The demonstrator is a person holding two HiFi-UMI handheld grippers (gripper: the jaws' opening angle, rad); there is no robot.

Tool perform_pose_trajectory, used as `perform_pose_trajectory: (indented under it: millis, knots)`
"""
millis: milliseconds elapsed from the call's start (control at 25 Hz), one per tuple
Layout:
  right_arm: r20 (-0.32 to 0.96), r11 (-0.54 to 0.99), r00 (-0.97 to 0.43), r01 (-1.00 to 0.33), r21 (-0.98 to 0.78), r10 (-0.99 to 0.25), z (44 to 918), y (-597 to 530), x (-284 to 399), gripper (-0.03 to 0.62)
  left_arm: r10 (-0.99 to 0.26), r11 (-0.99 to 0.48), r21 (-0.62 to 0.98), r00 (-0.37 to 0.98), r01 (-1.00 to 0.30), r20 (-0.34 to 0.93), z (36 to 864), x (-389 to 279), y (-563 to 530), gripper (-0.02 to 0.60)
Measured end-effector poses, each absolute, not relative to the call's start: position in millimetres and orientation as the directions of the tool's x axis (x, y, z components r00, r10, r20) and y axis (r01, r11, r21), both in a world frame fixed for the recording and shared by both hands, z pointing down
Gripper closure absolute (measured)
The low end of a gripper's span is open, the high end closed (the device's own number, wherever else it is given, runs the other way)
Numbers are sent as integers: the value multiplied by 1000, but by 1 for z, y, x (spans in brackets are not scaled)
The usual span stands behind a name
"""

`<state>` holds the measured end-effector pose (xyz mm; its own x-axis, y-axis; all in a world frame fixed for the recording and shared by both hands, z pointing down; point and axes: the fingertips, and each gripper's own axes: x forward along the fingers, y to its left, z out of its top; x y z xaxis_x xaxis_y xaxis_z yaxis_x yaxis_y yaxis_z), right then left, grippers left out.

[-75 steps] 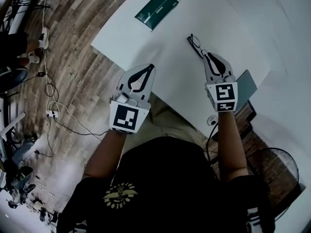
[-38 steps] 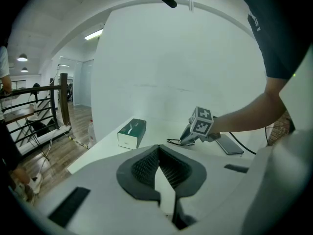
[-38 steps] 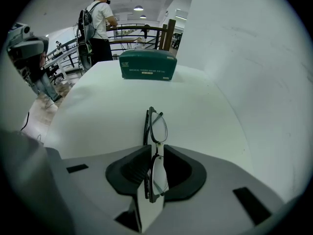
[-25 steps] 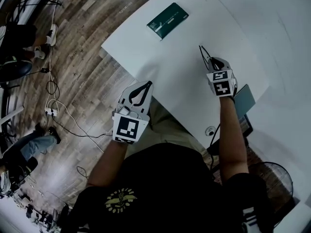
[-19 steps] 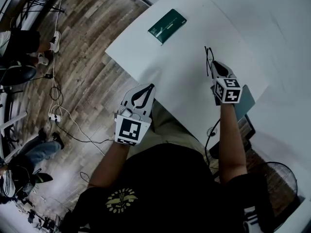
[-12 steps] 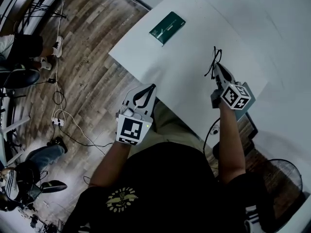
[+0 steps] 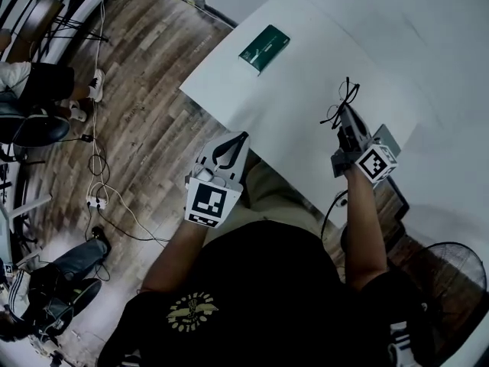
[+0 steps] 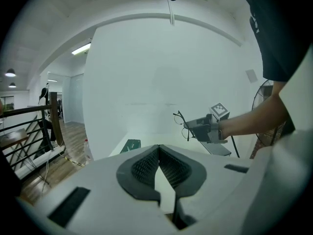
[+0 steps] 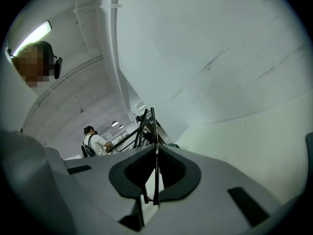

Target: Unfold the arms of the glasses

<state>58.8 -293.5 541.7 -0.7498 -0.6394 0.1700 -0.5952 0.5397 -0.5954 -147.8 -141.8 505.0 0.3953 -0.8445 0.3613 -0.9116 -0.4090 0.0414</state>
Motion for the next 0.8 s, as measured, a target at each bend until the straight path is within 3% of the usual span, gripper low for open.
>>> perform_pose_trajectory:
  millis: [800]
  knots:
    - [3, 623, -721, -601, -501, -693, 429, -232, 53, 579, -789, -557, 69, 553, -828, 268, 442, -116, -121, 574]
